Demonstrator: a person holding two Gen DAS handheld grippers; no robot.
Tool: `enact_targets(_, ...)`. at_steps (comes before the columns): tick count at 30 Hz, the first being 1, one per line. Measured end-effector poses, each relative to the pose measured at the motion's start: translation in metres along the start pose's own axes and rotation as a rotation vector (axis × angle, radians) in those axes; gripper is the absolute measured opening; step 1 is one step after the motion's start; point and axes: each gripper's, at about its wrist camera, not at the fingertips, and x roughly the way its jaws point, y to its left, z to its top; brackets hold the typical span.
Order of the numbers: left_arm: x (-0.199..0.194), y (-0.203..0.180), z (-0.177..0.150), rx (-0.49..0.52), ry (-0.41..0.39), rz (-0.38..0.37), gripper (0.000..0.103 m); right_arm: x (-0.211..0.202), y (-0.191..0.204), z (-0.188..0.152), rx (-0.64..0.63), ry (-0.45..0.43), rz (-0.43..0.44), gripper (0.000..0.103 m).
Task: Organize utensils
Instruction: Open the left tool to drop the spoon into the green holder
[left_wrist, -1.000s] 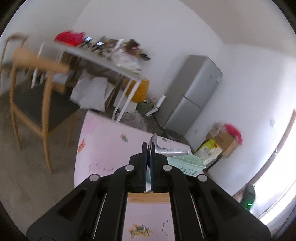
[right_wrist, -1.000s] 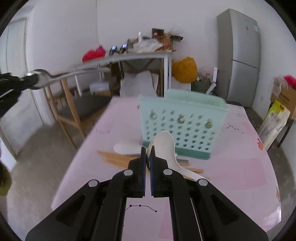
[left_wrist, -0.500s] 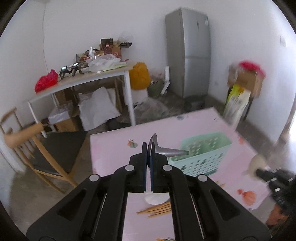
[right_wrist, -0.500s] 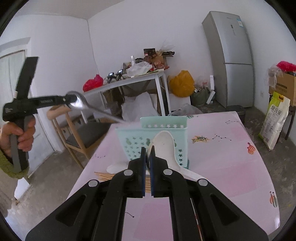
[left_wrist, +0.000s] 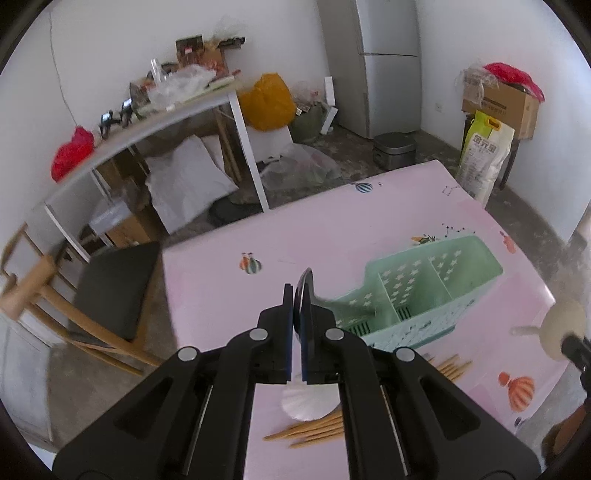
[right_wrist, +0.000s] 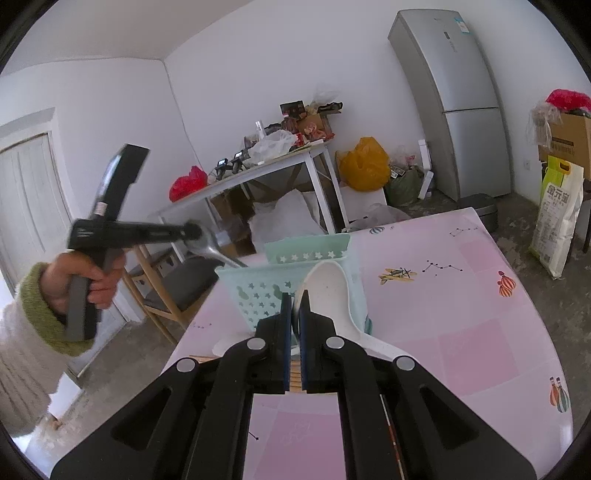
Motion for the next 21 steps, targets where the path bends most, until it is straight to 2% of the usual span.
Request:
enact_targets(5,0.015,0.004,0.001,-0.082,-0.004,-0.090,0.010,0.001,0.001,0.004,0.002,0.002,0.000,0.004)
enact_targets(7,0.012,0.010,0.000,-0.120,-0.045,-0.121,0.024,0.001,0.000,0.005,0.006,0.003,0.006,0.004)
enact_targets(12,-0.009,0.029,-0.011,-0.255,-0.166,-0.209,0.046,-0.007,-0.002,0.016,0.015,-0.016,0.027,0.004)
enact_targets(14,-0.019,0.036,-0.022,-0.295,-0.205,-0.213,0.052,-0.012,-0.002,0.024,0.027,-0.035,0.055,0.004)
enact_targets(16,-0.028,0.044,-0.039,-0.332,-0.240,-0.209,0.061,-0.018,-0.001,0.036,0.032,-0.061,0.082,0.004)
enact_targets(21,-0.030,0.054,-0.084,-0.416,-0.242,-0.189,0.067,-0.036,0.006,0.073,0.024,-0.139,0.172,0.004)
